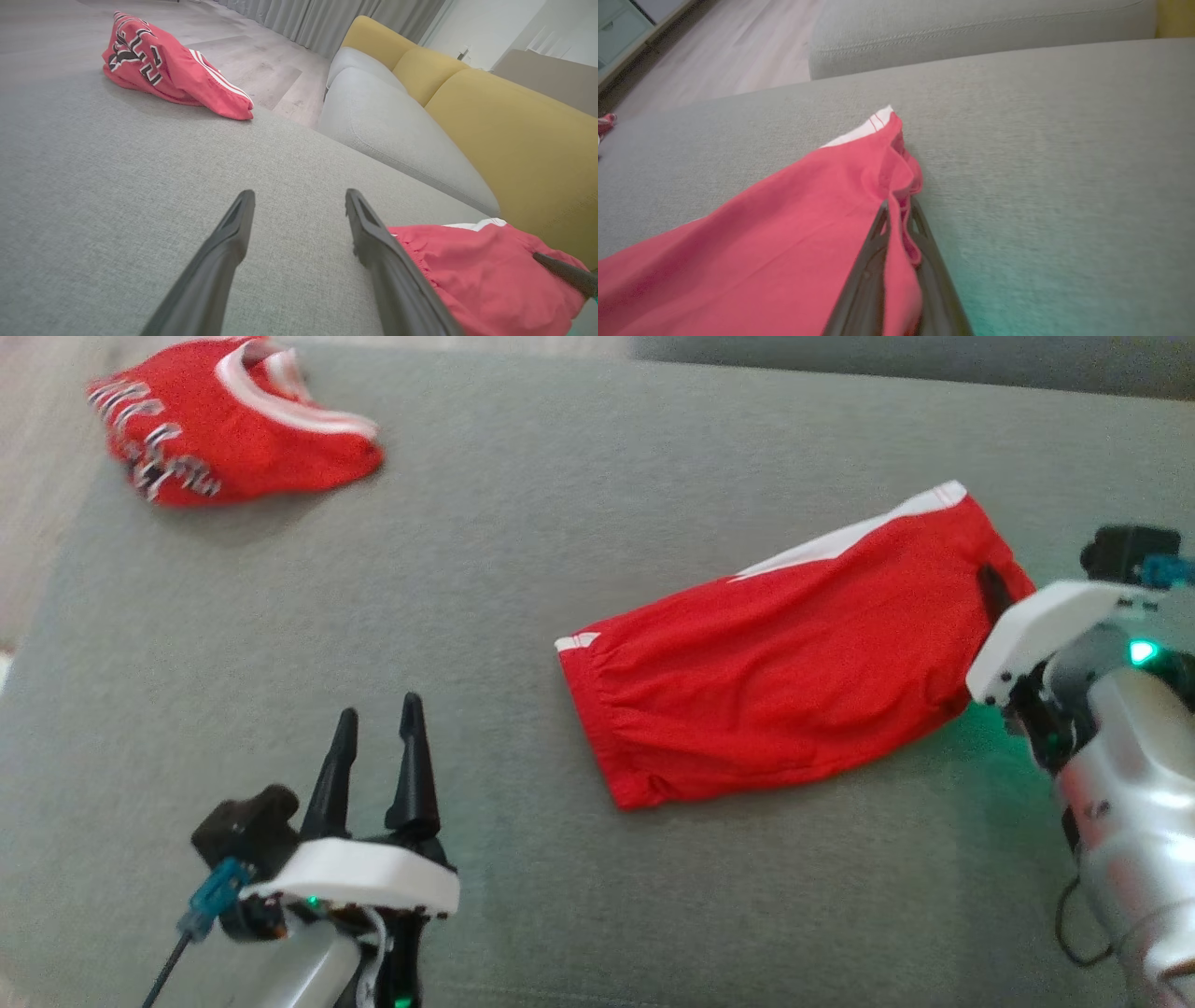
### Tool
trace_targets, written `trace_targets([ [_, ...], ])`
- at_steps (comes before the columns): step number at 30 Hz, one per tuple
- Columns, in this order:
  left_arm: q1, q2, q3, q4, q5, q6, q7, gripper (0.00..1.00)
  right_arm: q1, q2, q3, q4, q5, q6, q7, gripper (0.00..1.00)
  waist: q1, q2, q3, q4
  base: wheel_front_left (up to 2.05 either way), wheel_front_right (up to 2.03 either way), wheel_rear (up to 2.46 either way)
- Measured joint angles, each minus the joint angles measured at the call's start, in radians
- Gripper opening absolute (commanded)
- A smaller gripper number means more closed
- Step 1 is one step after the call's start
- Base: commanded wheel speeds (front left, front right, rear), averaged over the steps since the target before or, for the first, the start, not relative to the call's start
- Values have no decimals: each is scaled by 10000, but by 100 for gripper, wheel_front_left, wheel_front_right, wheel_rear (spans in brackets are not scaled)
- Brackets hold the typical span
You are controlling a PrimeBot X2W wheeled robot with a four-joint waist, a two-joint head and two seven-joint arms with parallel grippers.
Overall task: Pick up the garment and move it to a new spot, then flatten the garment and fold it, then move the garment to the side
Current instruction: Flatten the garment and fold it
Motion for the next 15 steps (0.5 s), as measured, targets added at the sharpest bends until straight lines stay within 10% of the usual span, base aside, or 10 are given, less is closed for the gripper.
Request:
trace_targets([
  [15,569,324,67,-138,222,100,38,100,3022,598,-1187,-1896,79,0,-1377,0,-1,0,-660,-2336,0,0,0],
])
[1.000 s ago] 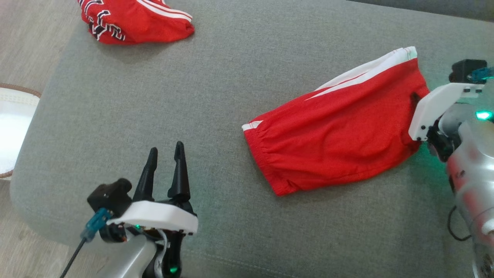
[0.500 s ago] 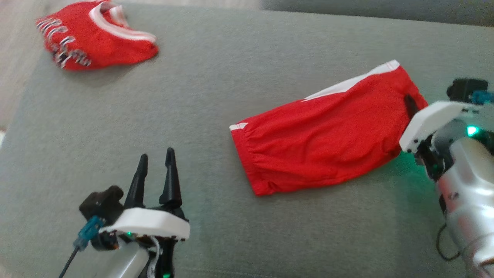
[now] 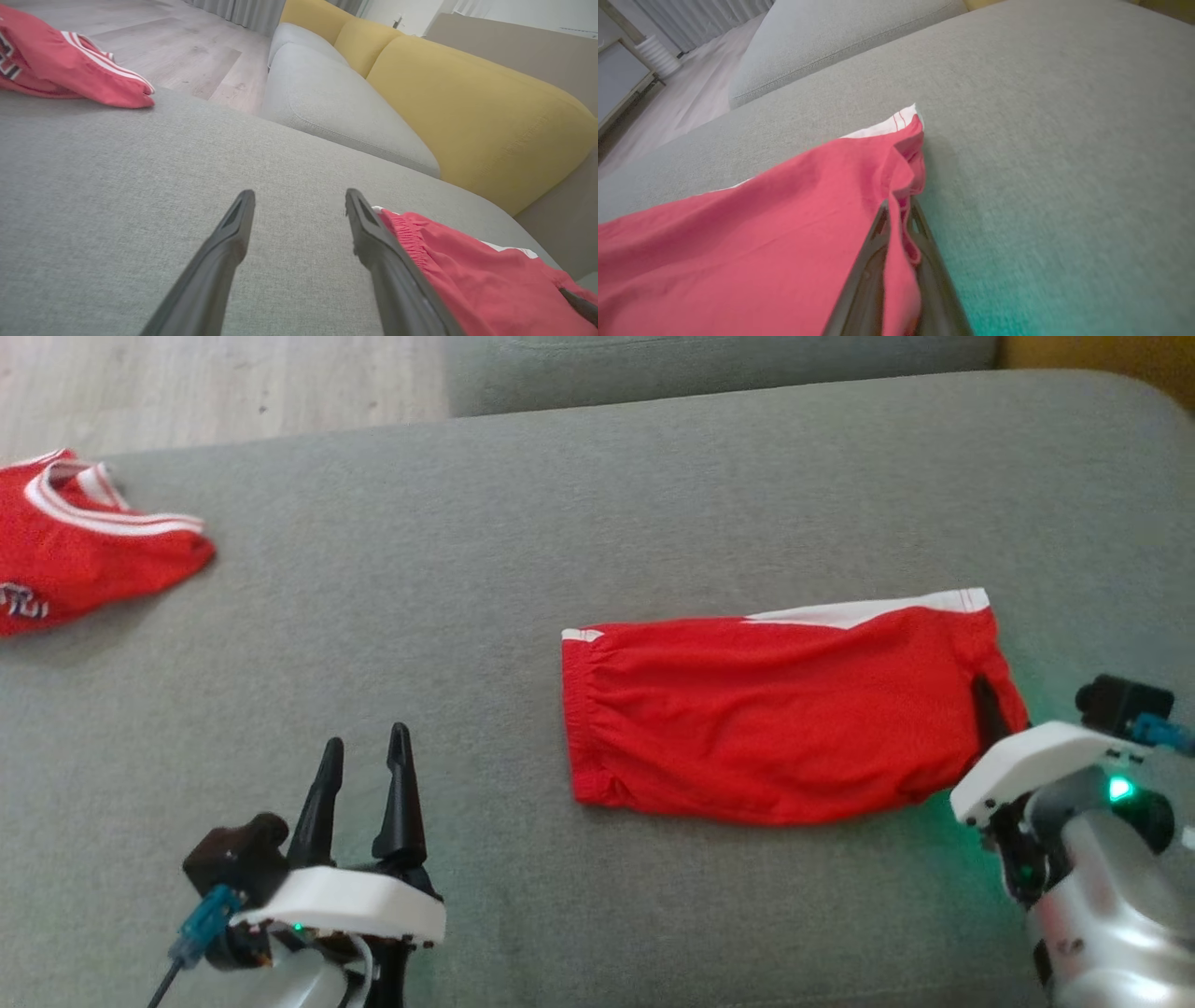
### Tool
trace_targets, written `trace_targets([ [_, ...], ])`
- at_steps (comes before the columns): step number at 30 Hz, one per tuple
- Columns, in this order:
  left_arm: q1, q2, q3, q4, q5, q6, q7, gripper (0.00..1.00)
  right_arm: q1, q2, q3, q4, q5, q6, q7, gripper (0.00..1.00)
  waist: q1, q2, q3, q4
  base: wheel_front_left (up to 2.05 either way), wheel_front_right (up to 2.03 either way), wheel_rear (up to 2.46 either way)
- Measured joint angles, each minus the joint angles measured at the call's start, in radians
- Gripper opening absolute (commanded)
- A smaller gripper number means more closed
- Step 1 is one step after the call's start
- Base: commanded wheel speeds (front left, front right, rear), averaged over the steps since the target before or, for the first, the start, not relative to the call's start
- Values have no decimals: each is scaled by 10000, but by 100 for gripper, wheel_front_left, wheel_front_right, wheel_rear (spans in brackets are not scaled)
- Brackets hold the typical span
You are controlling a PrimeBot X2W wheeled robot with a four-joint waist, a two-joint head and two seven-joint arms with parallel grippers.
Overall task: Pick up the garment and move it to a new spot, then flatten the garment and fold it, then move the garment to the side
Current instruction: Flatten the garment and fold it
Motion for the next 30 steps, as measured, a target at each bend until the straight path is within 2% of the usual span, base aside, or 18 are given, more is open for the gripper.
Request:
trace_targets([
  [5,11,46,-42,15,38,2,2,100,555,176,-566,-591,-395,0,67,0,0,0,-165,-103,0,0,0],
  [9,91,96,-58,75,59,65,2,100,726,395,-859,-1179,-826,0,207,0,0,0,-301,105,0,0,0],
  [14,243,259,-54,150,132,81,2,100,744,662,-729,-2399,-1331,0,568,0,0,0,-545,533,0,0,0],
  [21,596,571,-130,259,305,180,4,100,1249,1058,522,-4065,-1499,0,1609,0,-1,0,-911,1309,0,0,0],
  [26,809,631,-125,276,347,226,4,100,1867,1151,1379,-4474,-1419,0,2084,0,0,0,-1062,1815,0,0,0],
  [30,918,633,-119,272,345,249,2,100,2116,1158,1952,-4498,-874,0,2174,0,0,0,-1111,2129,0,0,0],
])
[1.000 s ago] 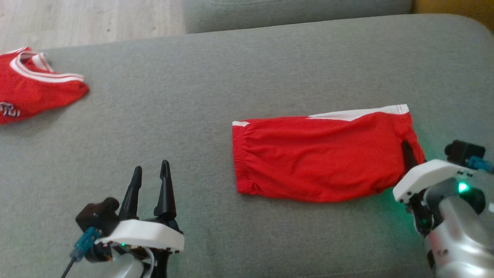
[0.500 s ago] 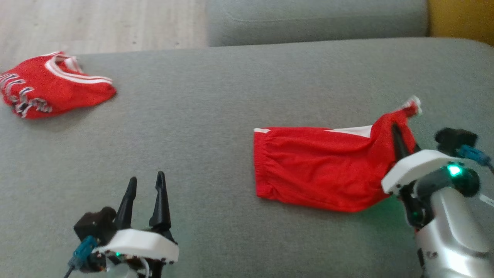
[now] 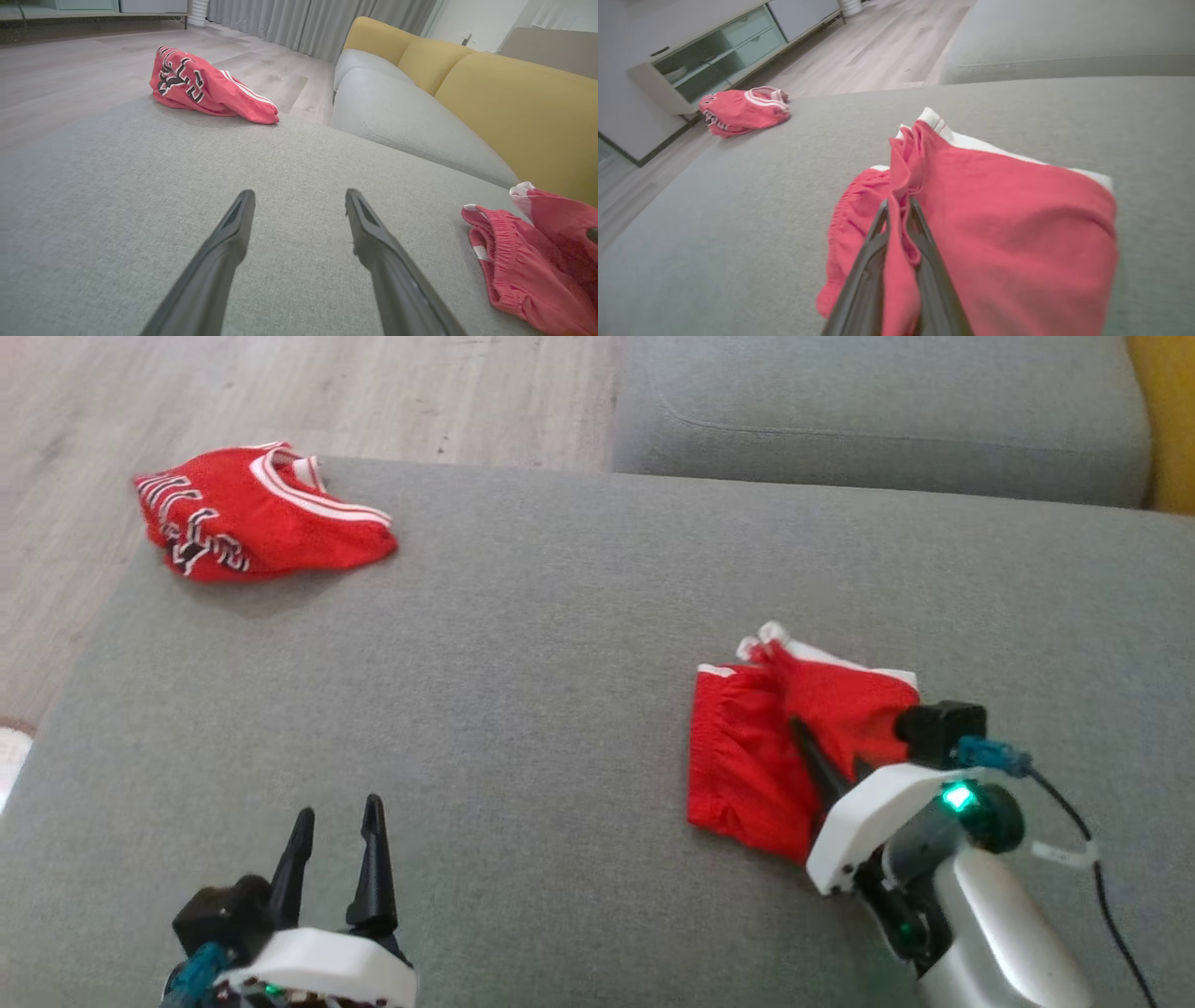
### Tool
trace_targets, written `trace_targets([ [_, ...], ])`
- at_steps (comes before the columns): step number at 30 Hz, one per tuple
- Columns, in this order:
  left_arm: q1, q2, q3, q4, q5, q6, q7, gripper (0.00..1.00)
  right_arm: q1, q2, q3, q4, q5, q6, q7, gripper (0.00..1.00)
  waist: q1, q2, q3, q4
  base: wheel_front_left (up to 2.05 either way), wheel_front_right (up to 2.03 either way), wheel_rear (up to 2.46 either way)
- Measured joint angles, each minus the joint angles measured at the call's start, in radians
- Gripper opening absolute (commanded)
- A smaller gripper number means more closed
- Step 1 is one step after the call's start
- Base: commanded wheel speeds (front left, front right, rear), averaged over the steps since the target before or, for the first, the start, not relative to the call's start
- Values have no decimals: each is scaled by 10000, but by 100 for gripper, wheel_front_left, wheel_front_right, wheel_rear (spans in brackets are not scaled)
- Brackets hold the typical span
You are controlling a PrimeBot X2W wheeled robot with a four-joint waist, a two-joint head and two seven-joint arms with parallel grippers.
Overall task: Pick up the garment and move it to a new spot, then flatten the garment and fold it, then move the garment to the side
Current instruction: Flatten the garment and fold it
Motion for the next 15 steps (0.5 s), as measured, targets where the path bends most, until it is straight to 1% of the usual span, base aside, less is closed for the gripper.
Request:
trace_targets([
  [5,63,2,63,4,0,2,0,100,-20,10,339,71,280,0,-86,0,1,0,12,120,0,0,0],
  [10,63,0,157,4,0,2,0,100,-110,10,832,522,614,0,-232,0,1,0,53,79,0,0,0],
  [11,63,-2,161,10,0,2,0,100,-159,8,945,633,677,0,-282,23,1,0,64,62,0,0,0],
  [12,63,-6,165,21,0,2,0,100,-242,8,1072,748,744,0,-360,31,1,0,74,41,0,0,0],
  [13,62,-12,171,35,0,2,0,100,-337,8,1200,825,840,0,-437,61,1,0,85,16,0,0,0],
  [14,61,-19,174,46,0,0,0,100,-441,8,1338,888,965,0,-539,95,1,0,98,-11,0,0,0],
  [15,61,-25,176,56,0,2,0,100,-546,8,1492,936,1076,0,-616,100,1,0,106,-40,0,0,0],
])
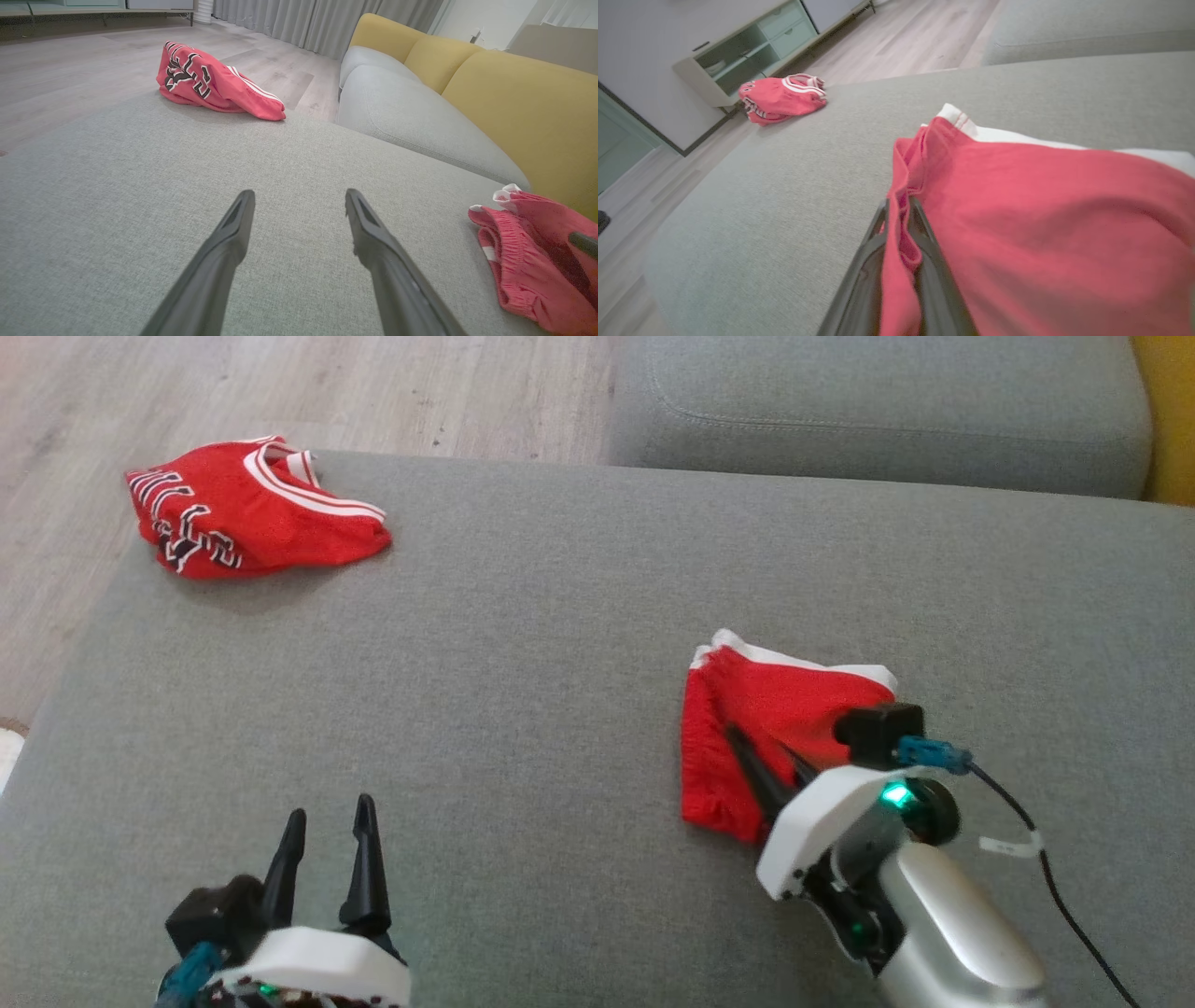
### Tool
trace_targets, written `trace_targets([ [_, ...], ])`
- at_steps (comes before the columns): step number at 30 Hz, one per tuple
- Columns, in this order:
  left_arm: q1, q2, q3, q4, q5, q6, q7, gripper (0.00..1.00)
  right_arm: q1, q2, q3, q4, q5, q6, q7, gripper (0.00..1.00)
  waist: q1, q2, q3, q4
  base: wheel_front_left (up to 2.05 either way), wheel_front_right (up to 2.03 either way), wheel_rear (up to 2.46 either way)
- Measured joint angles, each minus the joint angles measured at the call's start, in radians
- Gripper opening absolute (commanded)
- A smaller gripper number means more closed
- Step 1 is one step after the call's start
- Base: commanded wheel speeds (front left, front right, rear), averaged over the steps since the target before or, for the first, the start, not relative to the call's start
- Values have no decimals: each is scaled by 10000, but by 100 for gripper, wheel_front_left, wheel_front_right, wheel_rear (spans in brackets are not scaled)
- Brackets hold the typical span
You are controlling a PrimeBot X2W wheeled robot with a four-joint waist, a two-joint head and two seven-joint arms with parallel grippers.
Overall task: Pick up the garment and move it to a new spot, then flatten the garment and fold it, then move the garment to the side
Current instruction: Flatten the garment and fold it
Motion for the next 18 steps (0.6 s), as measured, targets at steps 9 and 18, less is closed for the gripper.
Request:
trace_targets([
  [9,-7,-92,-23,102,31,-84,-2,100,-519,-4,915,10,568,0,-765,100,0,0,55,-260,0,0,0],
  [18,-9,-479,-303,190,125,-102,-2,100,-473,-4,-1200,-443,-1032,0,-1457,100,0,0,31,-472,0,0,0],
])
